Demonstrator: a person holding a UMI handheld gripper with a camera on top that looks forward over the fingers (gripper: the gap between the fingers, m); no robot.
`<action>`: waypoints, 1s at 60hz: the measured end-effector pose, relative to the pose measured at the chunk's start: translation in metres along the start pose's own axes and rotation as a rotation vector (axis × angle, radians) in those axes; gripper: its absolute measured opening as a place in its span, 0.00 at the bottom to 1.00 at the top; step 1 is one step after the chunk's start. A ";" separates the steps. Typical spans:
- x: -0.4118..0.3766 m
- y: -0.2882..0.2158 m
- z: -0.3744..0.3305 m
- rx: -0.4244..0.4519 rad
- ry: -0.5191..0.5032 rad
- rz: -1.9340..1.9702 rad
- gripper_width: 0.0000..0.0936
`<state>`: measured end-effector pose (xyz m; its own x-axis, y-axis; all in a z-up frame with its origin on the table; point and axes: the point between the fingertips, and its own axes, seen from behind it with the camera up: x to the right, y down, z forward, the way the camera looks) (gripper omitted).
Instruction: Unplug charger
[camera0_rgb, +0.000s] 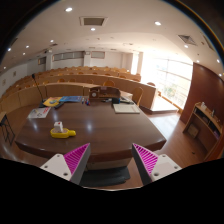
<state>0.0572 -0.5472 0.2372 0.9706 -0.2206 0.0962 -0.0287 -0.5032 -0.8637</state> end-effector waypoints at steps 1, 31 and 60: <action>0.000 0.002 0.000 -0.004 0.000 0.001 0.91; -0.102 0.118 0.068 -0.131 -0.081 -0.038 0.91; -0.323 0.017 0.253 0.042 -0.163 -0.004 0.91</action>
<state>-0.1963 -0.2737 0.0660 0.9967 -0.0789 0.0213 -0.0181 -0.4678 -0.8836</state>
